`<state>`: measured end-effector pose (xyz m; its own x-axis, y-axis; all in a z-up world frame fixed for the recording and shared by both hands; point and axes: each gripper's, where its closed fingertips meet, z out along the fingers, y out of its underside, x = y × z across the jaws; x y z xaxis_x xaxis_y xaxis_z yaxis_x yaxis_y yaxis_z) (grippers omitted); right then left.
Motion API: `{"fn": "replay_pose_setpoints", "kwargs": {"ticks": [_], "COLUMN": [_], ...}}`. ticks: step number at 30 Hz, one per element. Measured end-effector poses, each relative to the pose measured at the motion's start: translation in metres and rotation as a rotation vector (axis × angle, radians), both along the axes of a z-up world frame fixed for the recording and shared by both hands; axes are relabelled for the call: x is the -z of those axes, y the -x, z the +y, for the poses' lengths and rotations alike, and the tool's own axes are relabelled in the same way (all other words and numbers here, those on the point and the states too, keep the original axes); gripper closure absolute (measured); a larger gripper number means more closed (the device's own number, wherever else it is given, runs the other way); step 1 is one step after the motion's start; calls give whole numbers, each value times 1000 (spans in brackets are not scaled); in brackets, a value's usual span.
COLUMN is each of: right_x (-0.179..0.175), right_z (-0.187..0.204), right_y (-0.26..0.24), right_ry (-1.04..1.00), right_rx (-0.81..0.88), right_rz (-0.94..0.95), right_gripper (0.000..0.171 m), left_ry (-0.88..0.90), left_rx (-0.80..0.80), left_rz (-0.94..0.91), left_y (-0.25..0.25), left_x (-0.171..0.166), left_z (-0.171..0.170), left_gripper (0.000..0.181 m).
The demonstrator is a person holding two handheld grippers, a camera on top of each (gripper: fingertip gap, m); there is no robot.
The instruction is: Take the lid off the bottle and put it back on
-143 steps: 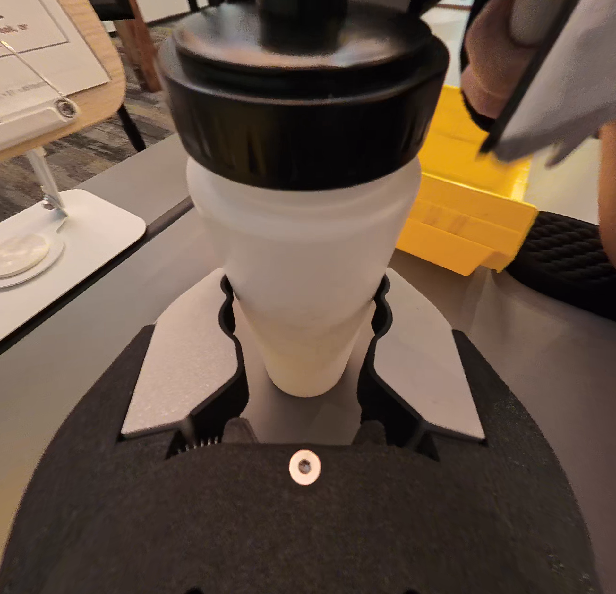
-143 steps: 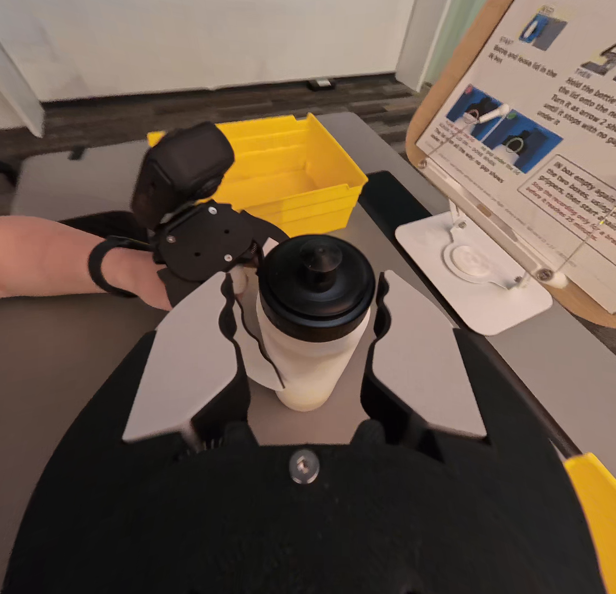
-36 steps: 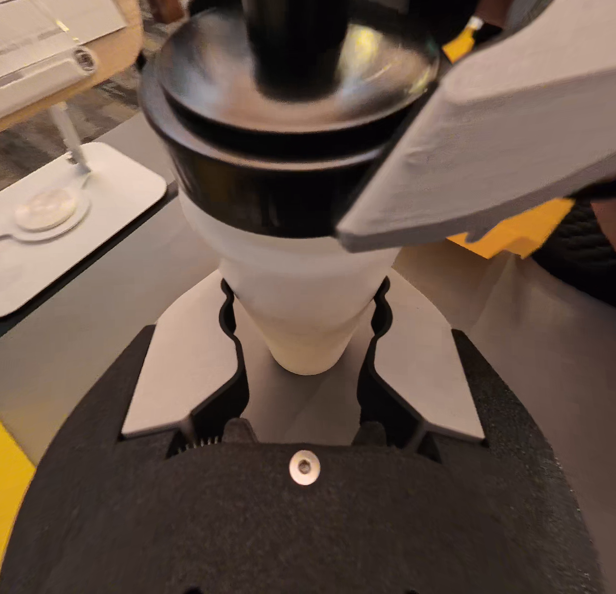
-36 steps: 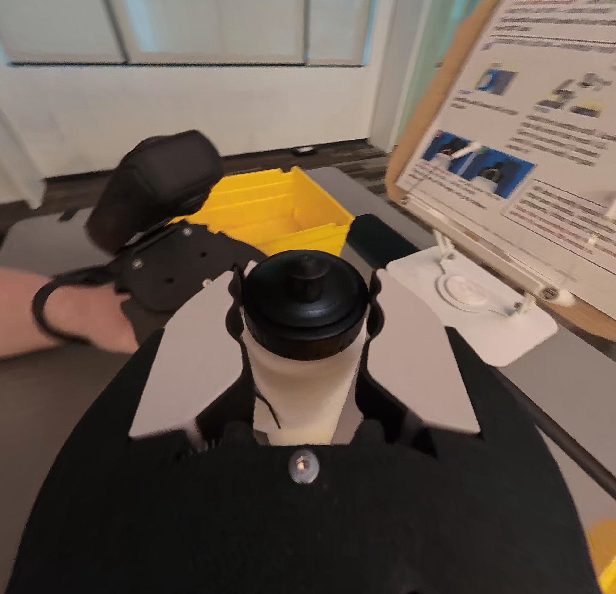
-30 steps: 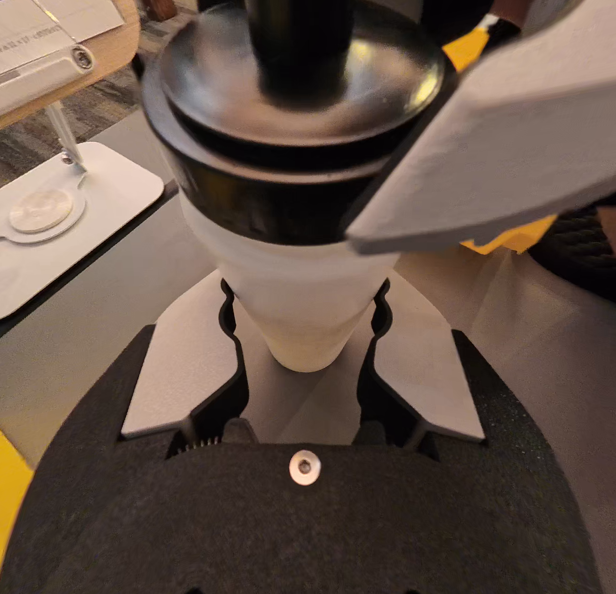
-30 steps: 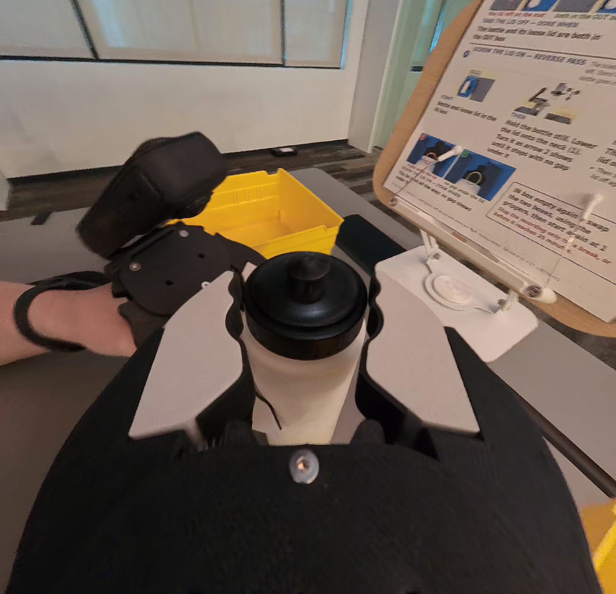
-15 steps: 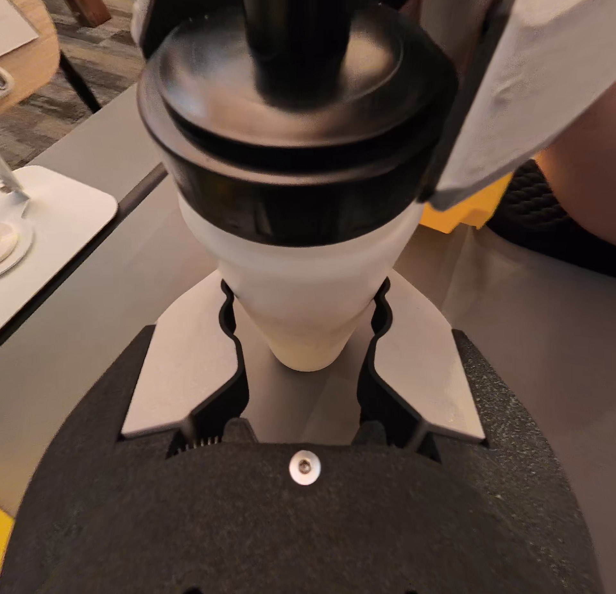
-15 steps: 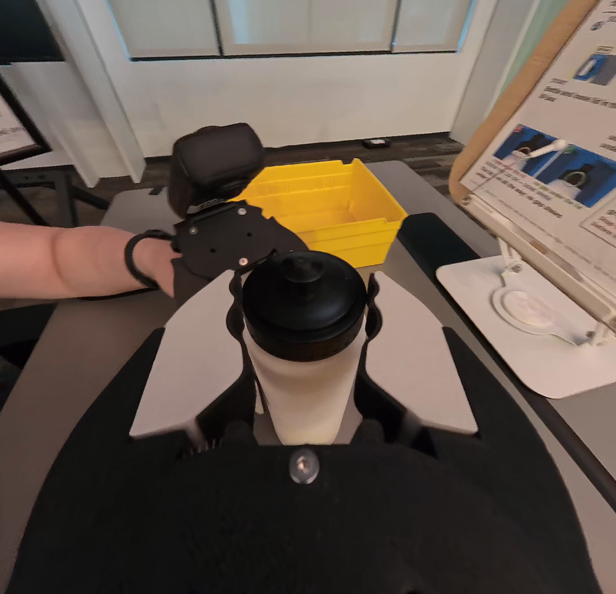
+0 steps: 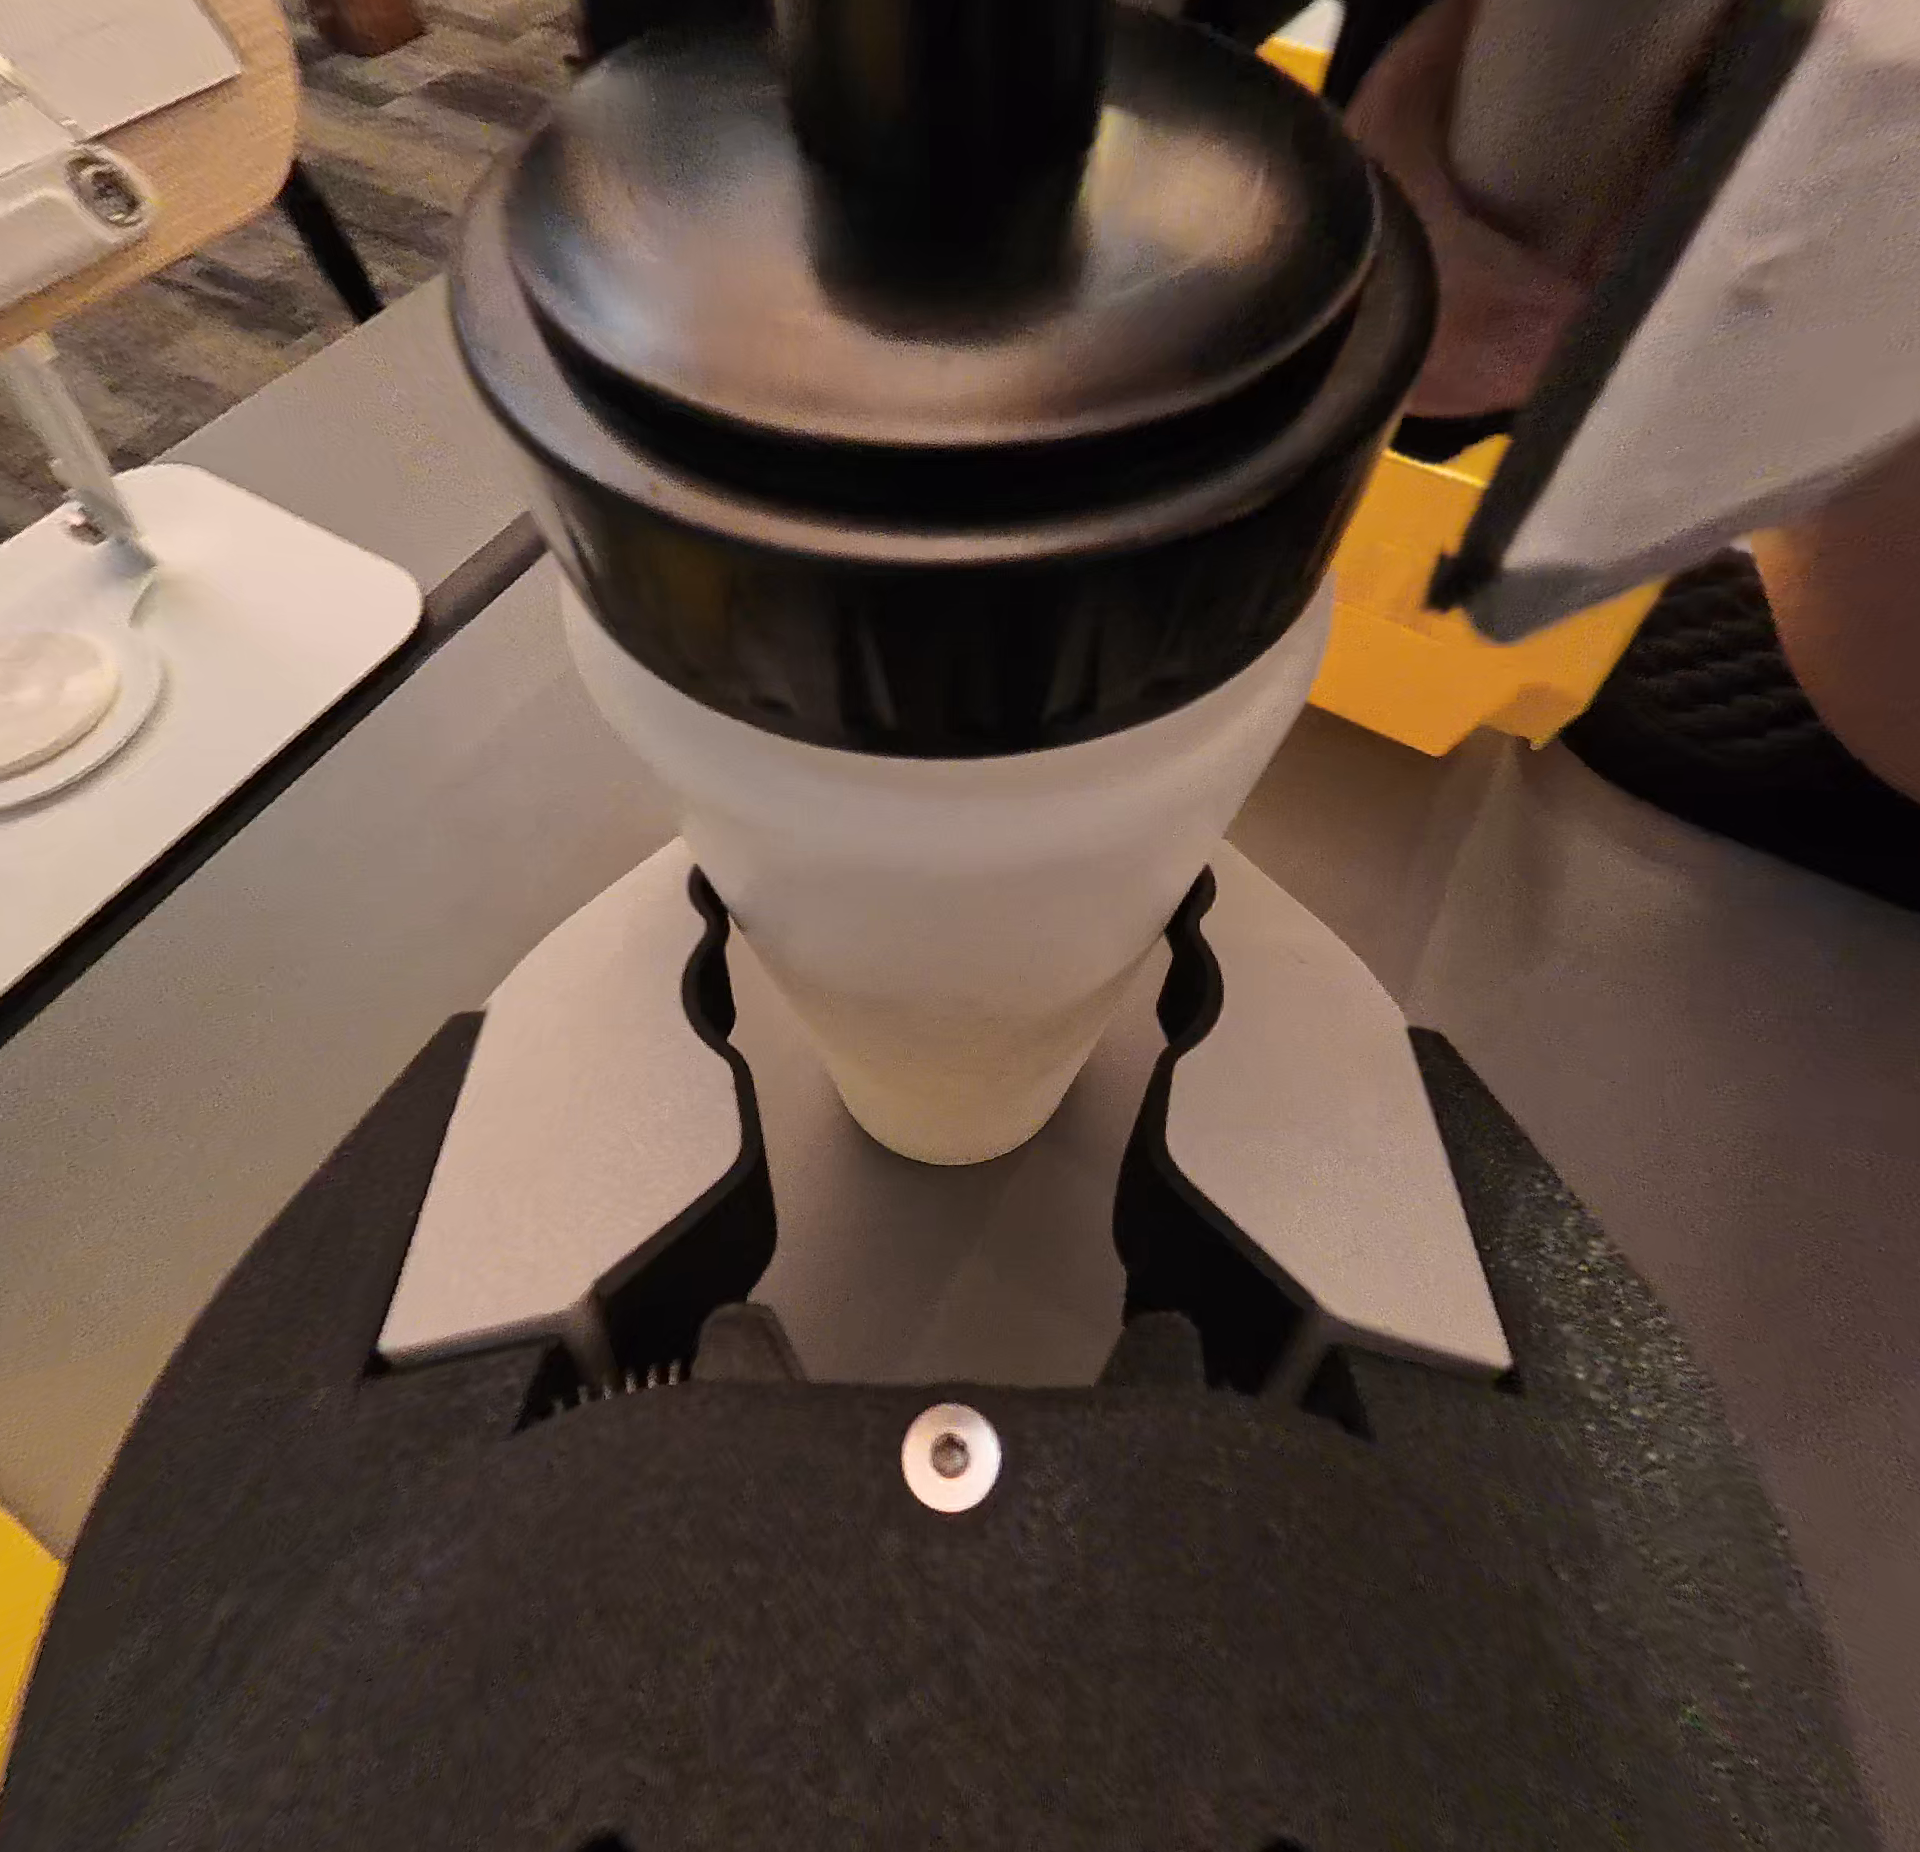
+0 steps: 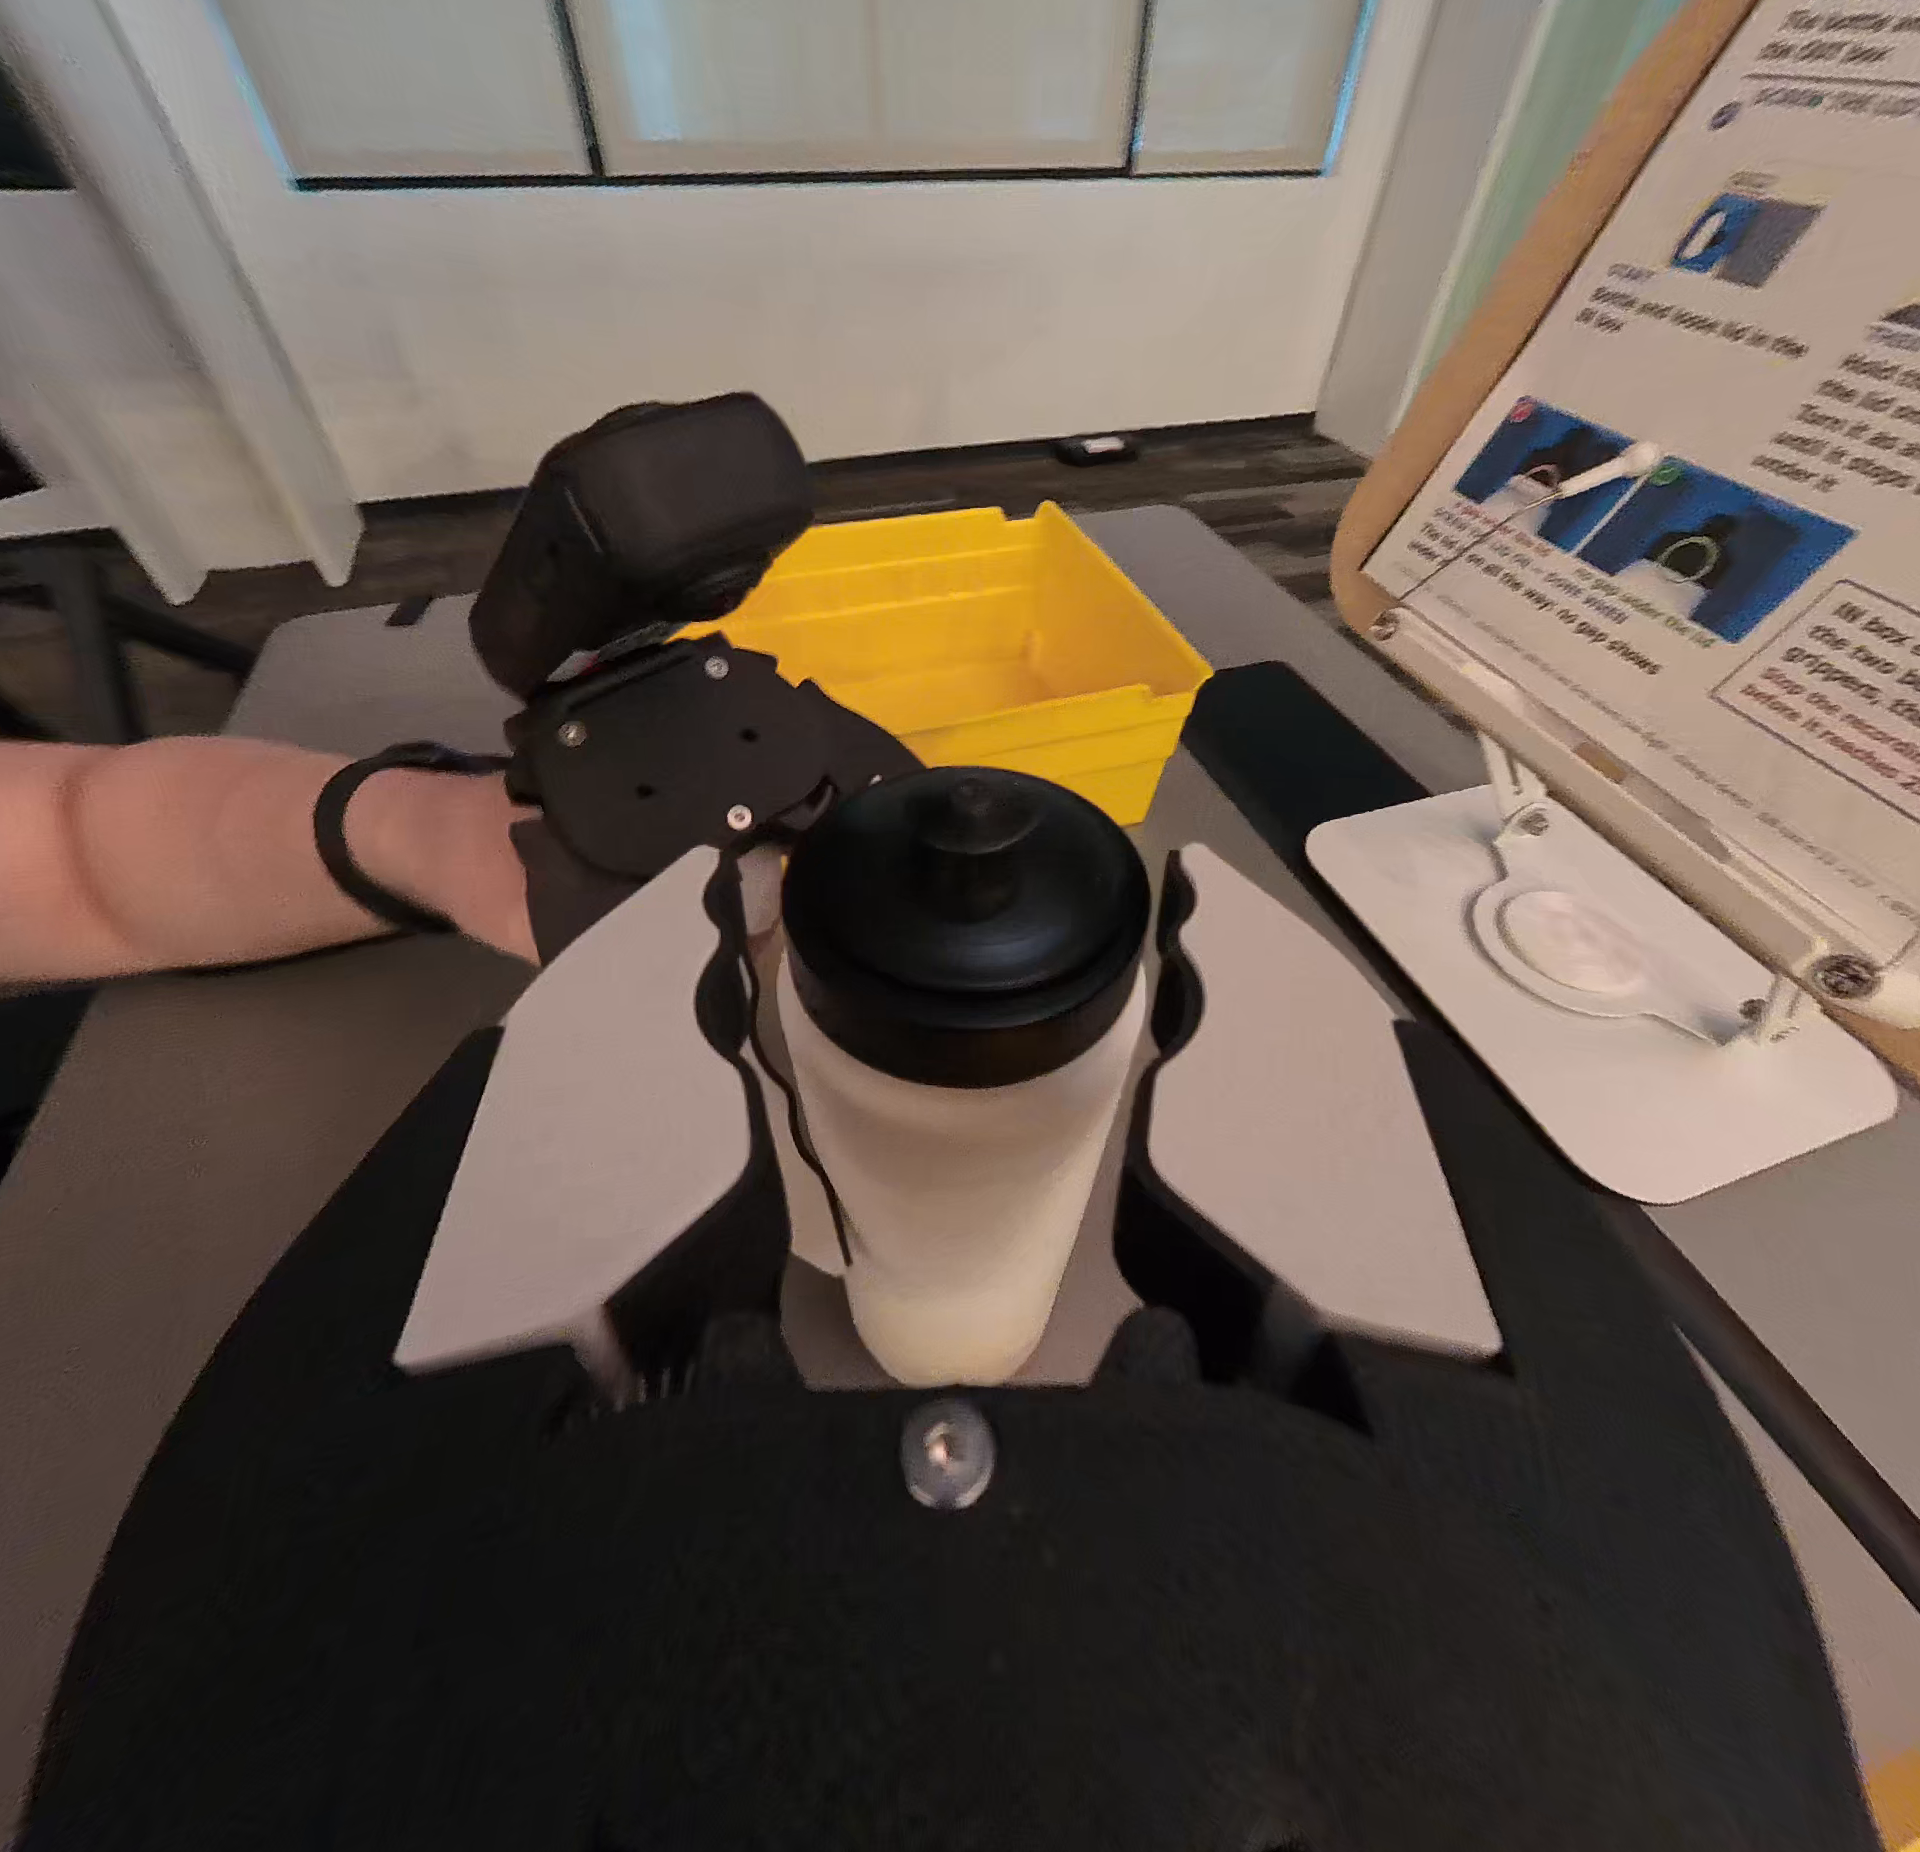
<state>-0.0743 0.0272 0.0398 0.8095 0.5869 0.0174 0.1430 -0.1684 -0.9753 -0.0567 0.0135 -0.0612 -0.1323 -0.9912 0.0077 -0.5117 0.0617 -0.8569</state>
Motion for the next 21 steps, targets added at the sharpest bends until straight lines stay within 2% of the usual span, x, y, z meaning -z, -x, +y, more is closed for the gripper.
{"fn": "replay_pose_setpoints", "kwargs": {"ticks": [6,12,15,21], "right_x": [11,11,10,9], "right_z": [-4,15,20,9], "right_y": [0,-4,-4,-4], "right_ry": [21,9,-11,5], "right_rx": [-54,177,253,66], "right_rz": [-74,-59,-46,-39], "right_gripper": [99,99,99,93], "left_ry": [-7,-28,-21,-8], "left_rx": [46,-148,-174,-48], "left_rz": [2,-16,-26,-24], "left_y": [0,-1,-1,-3], "left_x": [0,0,0,0], "left_z": [-6,16,20,7], "left_gripper": [100,100,100,100]}}
